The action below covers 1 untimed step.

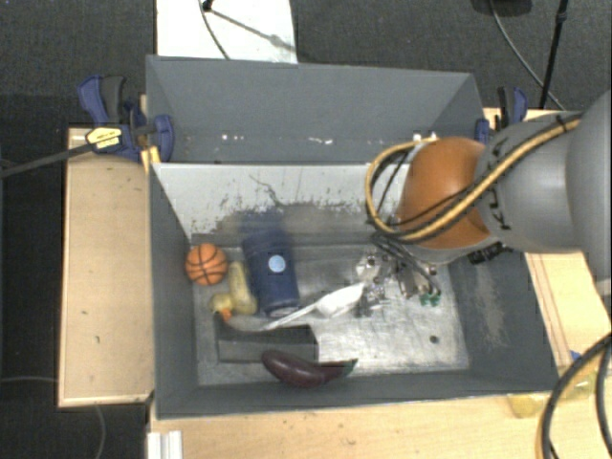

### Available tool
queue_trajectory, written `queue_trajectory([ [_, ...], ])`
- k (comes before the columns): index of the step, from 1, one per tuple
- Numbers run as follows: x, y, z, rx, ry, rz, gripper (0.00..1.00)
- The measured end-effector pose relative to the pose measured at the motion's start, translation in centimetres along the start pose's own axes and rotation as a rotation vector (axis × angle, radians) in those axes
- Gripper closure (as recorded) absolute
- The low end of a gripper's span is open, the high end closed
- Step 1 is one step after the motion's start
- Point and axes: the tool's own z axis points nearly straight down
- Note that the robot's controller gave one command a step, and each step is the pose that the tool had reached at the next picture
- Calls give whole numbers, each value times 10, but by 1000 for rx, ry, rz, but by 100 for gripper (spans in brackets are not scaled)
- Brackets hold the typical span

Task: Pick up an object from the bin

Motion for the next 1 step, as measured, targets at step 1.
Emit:
queue_trajectory([
  [1,0,-1,-184,0,0,-21,100],
])
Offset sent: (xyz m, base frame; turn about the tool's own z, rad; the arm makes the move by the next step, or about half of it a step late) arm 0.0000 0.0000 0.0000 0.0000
